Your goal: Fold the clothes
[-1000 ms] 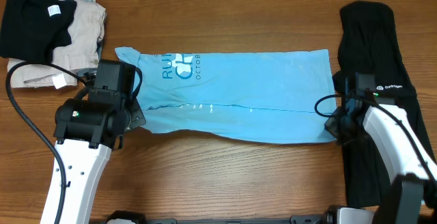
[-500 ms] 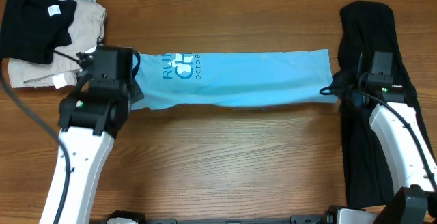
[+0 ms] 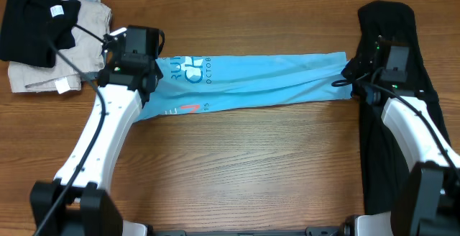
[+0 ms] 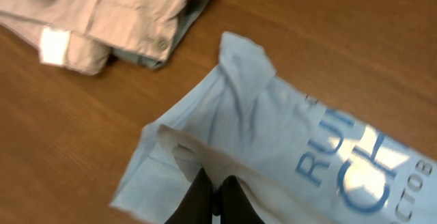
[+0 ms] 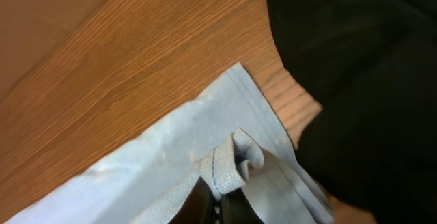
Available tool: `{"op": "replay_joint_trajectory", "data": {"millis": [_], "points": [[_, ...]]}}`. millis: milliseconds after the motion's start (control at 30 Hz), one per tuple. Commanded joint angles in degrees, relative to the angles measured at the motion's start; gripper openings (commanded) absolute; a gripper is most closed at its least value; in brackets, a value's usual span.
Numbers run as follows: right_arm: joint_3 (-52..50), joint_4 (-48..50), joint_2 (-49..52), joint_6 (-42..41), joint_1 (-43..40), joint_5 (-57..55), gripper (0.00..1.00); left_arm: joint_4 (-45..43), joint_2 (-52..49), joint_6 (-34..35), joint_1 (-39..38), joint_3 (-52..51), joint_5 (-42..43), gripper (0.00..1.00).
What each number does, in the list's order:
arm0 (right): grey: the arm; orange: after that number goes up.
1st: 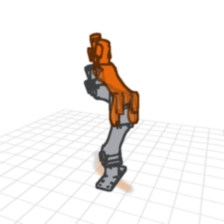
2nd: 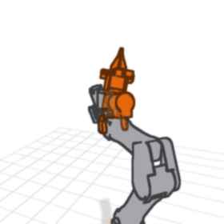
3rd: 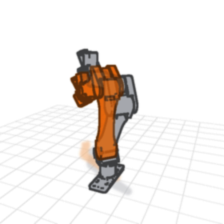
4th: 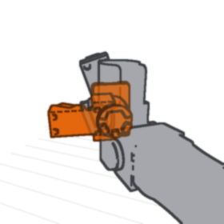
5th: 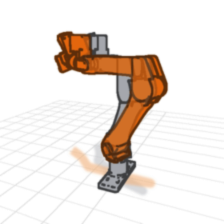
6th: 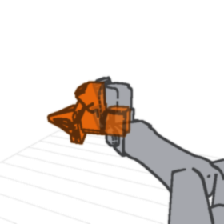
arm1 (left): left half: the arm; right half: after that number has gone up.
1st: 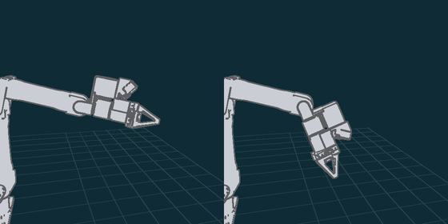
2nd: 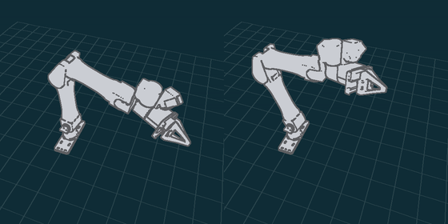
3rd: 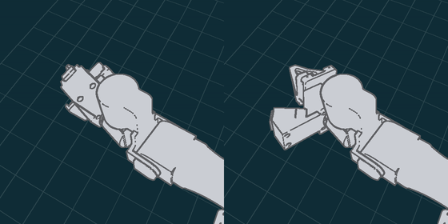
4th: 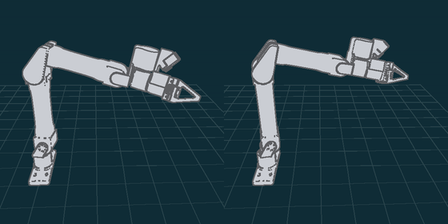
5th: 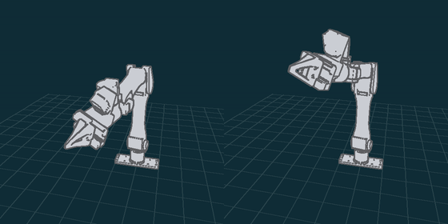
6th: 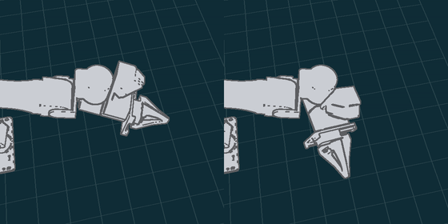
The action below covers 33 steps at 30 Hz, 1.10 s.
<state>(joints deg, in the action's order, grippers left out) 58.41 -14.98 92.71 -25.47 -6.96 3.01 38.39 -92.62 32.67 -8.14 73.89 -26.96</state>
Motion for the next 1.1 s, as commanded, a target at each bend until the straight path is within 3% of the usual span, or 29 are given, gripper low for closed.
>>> {"op": "replay_joint_trajectory", "data": {"millis": [0, 233, 267, 333, 400, 433, 467, 500, 633, 767, 900, 1067], "points": [[1.36, 3.06, 2.62, 0.22, 0.26, 0.13, 0.04, -4.59, -3.50, 0.33, 0.35, 1.14, -1.97, 0.04], [1.36, 10.60, 7.43, 0.22, 0.26, 0.11, 0.07, -16.96, -8.44, 0.33, 0.42, 1.14, -1.99, 0.14], [1.36, 11.61, 8.11, 0.22, 0.26, 0.11, 0.12, -18.51, -9.03, 0.31, 0.50, 1.14, -2.01, 0.17], [1.36, 13.09, 9.38, 0.22, 0.26, 0.11, 0.39, -21.75, -10.27, 0.33, 0.66, 1.14, -1.95, 0.32], [1.36, 13.27, 10.12, 0.26, 0.26, 0.04, 0.96, -24.37, -11.21, 0.33, 0.63, 1.14, -1.22, 0.68], [1.36, 12.81, 10.23, 0.50, 0.24, -0.33, 1.00, -25.44, -11.58, 0.33, 0.63, 1.14, -0.13, 0.84], [1.33, 12.24, 10.23, 1.03, 0.24, -0.81, 1.00, -25.79, -11.61, 0.31, 0.63, 1.14, 0.46, 0.99], [1.36, 11.80, 10.23, 2.43, 0.24, -0.96, 1.00, -25.83, -11.61, 0.31, 0.63, 1.14, 1.14, 1.00], [1.36, 9.35, 10.21, 8.20, -0.26, -0.96, 1.00, -23.23, -11.13, -6.78, 0.63, 1.95, 8.76, 1.00], [1.36, 9.31, 10.23, 15.91, -0.28, 1.20, 1.00, -12.76, -10.43, -11.63, 0.63, 4.90, 18.23, 1.00], [1.36, 9.14, 10.23, 22.91, -0.11, 1.68, 0.91, -1.77, -10.43, -13.42, 0.63, 7.65, 26.12, 1.00], [4.09, 3.04, 10.23, 25.77, 0.50, 1.84, 0.86, 1.81, -10.45, -13.40, 0.72, 7.78, 32.59, 1.00]]}}
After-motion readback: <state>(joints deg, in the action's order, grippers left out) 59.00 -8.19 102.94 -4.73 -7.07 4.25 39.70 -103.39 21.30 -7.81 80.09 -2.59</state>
